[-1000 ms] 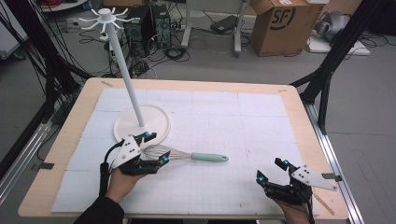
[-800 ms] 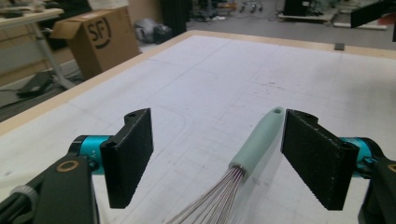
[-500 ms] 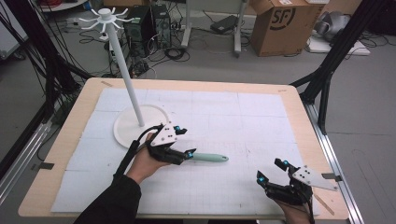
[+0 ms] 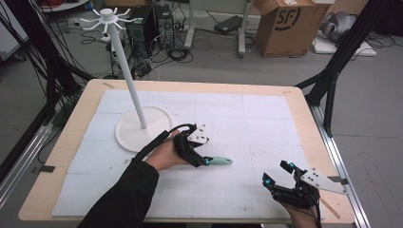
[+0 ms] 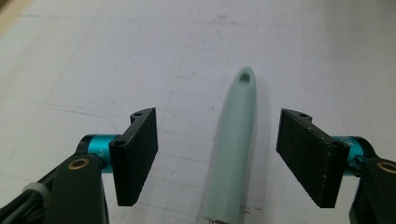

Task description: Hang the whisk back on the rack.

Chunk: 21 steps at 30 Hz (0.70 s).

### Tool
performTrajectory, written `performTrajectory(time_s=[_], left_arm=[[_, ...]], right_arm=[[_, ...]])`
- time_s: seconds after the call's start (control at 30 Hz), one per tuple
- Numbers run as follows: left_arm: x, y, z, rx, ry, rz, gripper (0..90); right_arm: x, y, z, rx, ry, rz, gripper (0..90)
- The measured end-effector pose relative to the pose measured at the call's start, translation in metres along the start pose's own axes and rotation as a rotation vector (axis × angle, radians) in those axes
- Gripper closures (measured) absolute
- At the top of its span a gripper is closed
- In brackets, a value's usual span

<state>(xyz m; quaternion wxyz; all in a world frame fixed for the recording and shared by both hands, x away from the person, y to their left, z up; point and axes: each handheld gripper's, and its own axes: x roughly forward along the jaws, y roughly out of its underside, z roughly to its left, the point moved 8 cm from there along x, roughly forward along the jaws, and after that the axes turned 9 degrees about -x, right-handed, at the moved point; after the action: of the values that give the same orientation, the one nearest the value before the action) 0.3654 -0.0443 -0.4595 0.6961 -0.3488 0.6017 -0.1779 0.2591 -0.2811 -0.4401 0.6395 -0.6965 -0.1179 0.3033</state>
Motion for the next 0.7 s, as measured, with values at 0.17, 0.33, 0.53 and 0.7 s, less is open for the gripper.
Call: performTrajectory(time_s=[0.17,0.33,0.53,0.7], left_arm=[[0.024,0.011,-0.001,0.07,0.036,0.222,33.2],[0.034,0.019,-0.004,0.076,0.075,0.386,34.2],[0.034,0.019,-0.005,0.073,0.11,0.418,40.3],[0.035,0.018,-0.01,0.072,0.137,0.461,52.0]], right_arm=[[-0.001,0.0,0.0,-0.004,-0.001,-0.004,15.0],[0.0,0.002,-0.001,-0.004,0.0,0.001,15.1],[-0.002,0.001,-0.003,0.0,-0.003,-0.005,15.2],[-0.003,0.001,-0.003,0.002,-0.005,-0.009,15.2]])
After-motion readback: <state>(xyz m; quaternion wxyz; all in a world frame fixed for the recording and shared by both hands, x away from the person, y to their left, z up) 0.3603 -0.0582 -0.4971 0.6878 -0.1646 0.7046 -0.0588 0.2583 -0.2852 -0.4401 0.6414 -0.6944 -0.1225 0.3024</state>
